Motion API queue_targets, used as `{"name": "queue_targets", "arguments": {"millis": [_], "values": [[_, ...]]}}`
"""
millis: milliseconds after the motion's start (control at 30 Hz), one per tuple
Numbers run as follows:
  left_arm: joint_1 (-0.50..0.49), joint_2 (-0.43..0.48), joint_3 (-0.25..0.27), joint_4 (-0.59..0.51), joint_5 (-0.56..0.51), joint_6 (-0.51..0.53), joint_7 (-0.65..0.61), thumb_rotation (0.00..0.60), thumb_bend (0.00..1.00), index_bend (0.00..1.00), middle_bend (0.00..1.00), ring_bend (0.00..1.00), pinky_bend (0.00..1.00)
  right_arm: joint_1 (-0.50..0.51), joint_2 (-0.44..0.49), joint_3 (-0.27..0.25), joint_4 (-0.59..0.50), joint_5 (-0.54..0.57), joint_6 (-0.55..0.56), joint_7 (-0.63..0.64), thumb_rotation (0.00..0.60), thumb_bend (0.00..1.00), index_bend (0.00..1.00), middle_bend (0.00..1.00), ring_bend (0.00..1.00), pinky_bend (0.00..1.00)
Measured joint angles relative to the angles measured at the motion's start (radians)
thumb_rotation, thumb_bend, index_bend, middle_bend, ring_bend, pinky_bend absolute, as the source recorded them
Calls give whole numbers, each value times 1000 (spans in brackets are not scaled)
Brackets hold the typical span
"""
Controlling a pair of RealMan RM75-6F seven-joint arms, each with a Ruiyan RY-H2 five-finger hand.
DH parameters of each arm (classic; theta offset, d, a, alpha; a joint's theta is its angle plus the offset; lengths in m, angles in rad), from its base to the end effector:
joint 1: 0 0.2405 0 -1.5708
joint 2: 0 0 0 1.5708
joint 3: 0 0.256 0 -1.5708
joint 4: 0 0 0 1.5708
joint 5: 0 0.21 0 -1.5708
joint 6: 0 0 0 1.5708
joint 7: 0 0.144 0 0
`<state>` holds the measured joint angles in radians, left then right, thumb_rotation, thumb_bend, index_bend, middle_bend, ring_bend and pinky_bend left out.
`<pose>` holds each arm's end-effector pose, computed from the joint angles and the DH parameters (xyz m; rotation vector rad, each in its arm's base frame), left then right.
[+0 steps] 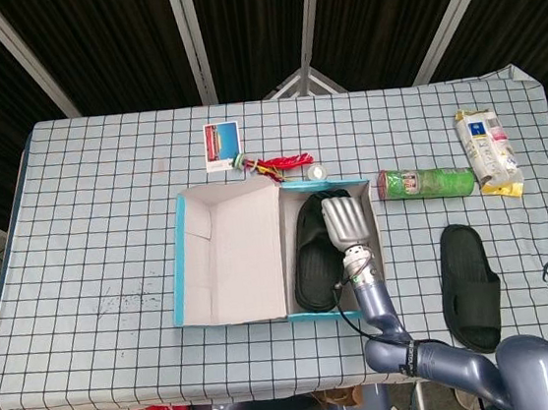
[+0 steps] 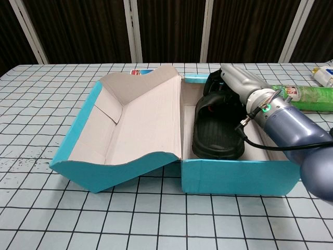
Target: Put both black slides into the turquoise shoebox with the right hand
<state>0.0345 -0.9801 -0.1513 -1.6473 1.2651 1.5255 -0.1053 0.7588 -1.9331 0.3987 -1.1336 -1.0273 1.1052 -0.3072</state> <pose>-0.3495 0.1567 0.2351 -1.0331 -0.9260 -0.8169 -0.1234 -0.3750 -0.0630 1.4457 -1.1135 1.1134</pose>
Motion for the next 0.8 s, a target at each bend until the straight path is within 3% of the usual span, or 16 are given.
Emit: {"name": "queue_targets", "arguments": {"millis": [267, 800], "values": [[2, 1, 1, -1, 3, 5, -4, 600, 373, 80, 0, 0, 86, -5, 19, 15, -74, 76, 7, -88, 600, 475, 517, 493, 453, 241], [3, 4, -1, 3, 0, 3, -18, 600, 373, 80, 0, 0, 87, 26, 46, 26, -194, 210, -28, -222, 600, 109, 330, 293, 282, 137]]}}
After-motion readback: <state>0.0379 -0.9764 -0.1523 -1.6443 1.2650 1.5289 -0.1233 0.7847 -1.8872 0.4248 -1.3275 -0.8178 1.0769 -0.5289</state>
